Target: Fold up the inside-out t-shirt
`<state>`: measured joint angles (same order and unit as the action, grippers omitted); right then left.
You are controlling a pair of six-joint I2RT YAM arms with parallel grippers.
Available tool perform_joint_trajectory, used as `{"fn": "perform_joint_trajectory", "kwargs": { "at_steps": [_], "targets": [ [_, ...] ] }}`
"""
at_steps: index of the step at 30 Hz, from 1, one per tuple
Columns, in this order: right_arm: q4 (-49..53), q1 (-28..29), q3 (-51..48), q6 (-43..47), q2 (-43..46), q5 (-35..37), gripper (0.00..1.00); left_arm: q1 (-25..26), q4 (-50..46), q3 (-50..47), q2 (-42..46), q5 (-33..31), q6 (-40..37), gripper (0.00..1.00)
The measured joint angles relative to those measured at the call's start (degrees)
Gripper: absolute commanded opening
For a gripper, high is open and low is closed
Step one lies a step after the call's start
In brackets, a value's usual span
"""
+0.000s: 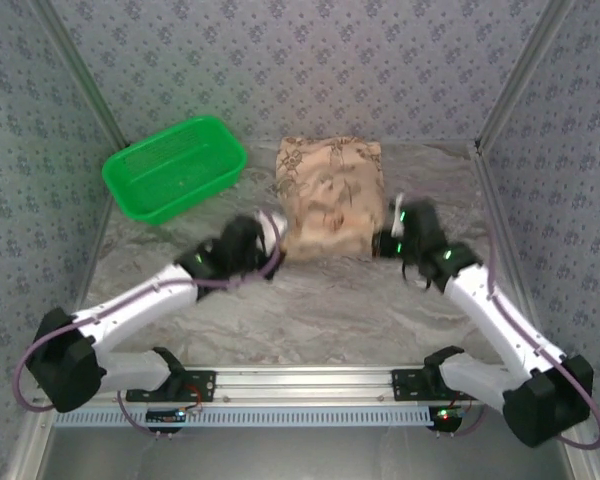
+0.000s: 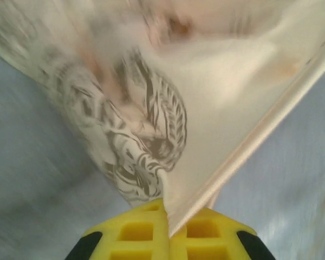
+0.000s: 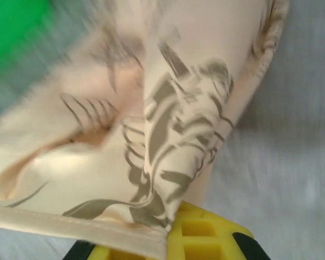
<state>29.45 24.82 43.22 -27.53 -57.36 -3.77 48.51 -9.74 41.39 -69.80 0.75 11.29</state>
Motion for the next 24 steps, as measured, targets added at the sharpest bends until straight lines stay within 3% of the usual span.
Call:
{"fn": "perform_joint_trajectory", "kwargs": {
  "at_steps": [1,2,3,6,9,13,20,22,24],
  "targets": [
    [0.50,2.01,-5.68,-1.92,2.45,0.94,0.23,2.99,2.10,-5.44,-0.11,-0.33,2.38,0.32],
    [2.27,4.37,-11.30,-4.24,5.88,1.88,0.44,6.60,3.32,-11.06,-0.11,-0.55,4.66,0.43],
    [4.57,6.43,-15.50,-6.25,10.10,2.71,0.54,9.62,3.26,-14.82,-0.04,-0.57,7.06,0.48],
    [11.52,8.79,-18.14,-9.75,20.61,3.74,0.62,13.38,1.51,-15.56,1.88,-2.21,11.06,0.56],
    [13.40,9.31,-16.50,-12.04,25.73,3.13,0.66,13.86,-1.09,-9.29,6.29,-5.16,14.01,0.57],
    [15.43,9.35,-10.05,-12.72,21.09,2.97,0.67,13.16,-2.49,-1.20,8.63,-7.61,17.35,0.57],
    [10.14,10.19,5.66,-8.85,-4.87,1.38,0.63,6.36,-4.22,1.01,5.81,-6.60,24.11,0.58],
    [6.36,10.45,8.39,-7.34,-12.02,1.33,0.59,2.58,-5.14,1.03,4.26,-5.16,24.92,0.58],
    [2.97,10.62,10.36,-5.95,-18.62,1.14,0.48,-1.77,-5.77,1.36,2.91,-3.17,25.27,0.58]
  ]
}}
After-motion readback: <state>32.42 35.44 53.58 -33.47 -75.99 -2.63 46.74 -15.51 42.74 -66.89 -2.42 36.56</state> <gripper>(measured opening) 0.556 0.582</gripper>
